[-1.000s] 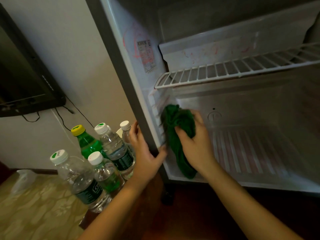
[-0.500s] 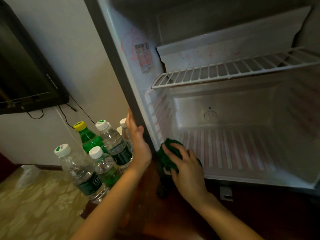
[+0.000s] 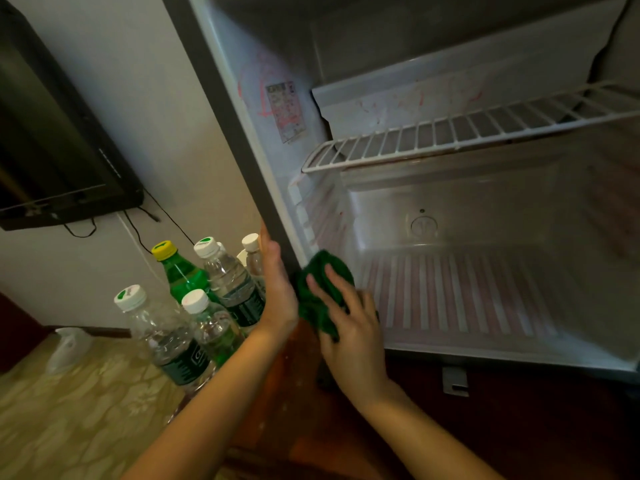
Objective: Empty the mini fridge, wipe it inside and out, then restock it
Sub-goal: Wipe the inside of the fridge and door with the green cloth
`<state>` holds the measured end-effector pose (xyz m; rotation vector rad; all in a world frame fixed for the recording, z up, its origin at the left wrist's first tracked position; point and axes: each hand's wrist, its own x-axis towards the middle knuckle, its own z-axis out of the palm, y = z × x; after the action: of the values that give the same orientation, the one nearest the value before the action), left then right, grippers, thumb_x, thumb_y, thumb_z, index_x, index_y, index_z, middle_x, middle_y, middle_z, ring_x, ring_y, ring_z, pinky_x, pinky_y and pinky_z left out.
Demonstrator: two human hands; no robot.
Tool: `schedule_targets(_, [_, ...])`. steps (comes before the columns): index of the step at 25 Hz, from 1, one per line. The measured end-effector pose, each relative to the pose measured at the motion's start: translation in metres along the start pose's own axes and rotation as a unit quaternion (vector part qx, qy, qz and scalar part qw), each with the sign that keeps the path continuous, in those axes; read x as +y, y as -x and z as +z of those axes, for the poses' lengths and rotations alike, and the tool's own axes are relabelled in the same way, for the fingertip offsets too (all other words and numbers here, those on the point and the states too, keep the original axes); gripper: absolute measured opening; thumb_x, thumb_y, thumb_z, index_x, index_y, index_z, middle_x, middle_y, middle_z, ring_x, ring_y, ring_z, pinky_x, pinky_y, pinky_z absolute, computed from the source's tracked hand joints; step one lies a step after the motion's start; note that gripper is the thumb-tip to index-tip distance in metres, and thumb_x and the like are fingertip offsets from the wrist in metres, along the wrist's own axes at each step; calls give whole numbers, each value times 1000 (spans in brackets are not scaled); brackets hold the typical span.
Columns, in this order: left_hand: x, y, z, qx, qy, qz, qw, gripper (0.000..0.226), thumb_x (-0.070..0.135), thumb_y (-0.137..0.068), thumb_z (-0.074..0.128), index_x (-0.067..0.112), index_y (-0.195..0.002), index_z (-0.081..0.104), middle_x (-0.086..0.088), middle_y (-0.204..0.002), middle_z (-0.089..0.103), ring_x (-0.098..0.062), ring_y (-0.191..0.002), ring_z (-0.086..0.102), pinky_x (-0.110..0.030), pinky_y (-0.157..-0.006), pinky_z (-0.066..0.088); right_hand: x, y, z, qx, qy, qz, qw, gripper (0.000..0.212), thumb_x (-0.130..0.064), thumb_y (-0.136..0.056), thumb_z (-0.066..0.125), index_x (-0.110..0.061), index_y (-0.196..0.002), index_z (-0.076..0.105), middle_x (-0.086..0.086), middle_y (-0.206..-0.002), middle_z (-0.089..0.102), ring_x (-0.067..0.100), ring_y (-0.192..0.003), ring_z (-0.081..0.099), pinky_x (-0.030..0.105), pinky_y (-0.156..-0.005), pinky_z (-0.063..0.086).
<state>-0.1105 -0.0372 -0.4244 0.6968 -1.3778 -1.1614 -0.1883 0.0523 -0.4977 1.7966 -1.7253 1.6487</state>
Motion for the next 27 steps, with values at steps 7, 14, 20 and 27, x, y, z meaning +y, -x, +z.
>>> schedule_targets(7, [6, 2, 11, 2, -119, 111, 987, 66, 38, -83, 66, 13, -137, 38, -8, -129, 56, -22, -120, 55, -52, -100, 45, 9, -26, -43, 75, -286, 174, 939, 35, -12, -92, 58, -35, -118, 60, -5, -122, 61, 14, -114, 57, 43, -100, 47])
schedule_targets(14, [-8, -9, 20, 50, -113, 225, 966, 57, 21, -84, 61, -3, -132, 41, -16, -125, 55, -25, -119, 54, -48, -103, 43, 2, -121, -28, 47, -99, -132, 985, 56, -4, -81, 54, -24, -134, 51, -3, -144, 45, 25, -108, 50, 18, -96, 36])
schedule_targets(20, [-17, -13, 20, 52, -69, 223, 971, 55, -2, -84, 62, 1, -134, 40, -11, -126, 56, -22, -120, 55, -38, -102, 43, -45, -128, -46, 39, -89, -4, 995, 51, -9, -85, 54, -24, -133, 54, -9, -138, 50, 20, -113, 51, 25, -91, 42])
schedule_targets(27, [-15, -12, 21, 62, -94, 226, 968, 56, 18, -83, 63, -5, -130, 42, -22, -123, 53, -30, -119, 53, -48, -103, 41, -38, -125, -55, -9, -97, -45, 994, 51, -14, -86, 50, -26, -135, 50, -14, -144, 45, 16, -107, 52, 26, -91, 44])
